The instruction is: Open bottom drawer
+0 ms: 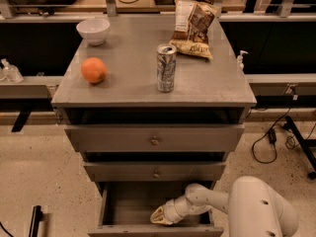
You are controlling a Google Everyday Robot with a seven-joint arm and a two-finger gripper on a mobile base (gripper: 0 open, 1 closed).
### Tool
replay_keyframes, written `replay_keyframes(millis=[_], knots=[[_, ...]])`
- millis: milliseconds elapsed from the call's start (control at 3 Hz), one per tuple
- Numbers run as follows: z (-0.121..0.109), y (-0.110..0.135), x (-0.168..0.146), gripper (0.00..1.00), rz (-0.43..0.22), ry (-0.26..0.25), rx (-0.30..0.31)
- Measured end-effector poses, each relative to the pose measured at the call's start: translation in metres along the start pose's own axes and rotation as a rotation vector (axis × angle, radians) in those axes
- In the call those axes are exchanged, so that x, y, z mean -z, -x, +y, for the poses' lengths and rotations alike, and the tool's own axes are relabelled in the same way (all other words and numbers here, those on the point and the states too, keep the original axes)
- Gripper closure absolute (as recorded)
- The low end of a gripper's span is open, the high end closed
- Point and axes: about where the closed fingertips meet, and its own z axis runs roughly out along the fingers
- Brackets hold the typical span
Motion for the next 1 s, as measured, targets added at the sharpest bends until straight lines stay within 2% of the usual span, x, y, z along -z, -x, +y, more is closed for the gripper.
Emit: replay_keyframes(millis=[1000], knots=[[0.0000, 0.0000, 0.0000, 1.00, 0.000, 0.000, 0.000]])
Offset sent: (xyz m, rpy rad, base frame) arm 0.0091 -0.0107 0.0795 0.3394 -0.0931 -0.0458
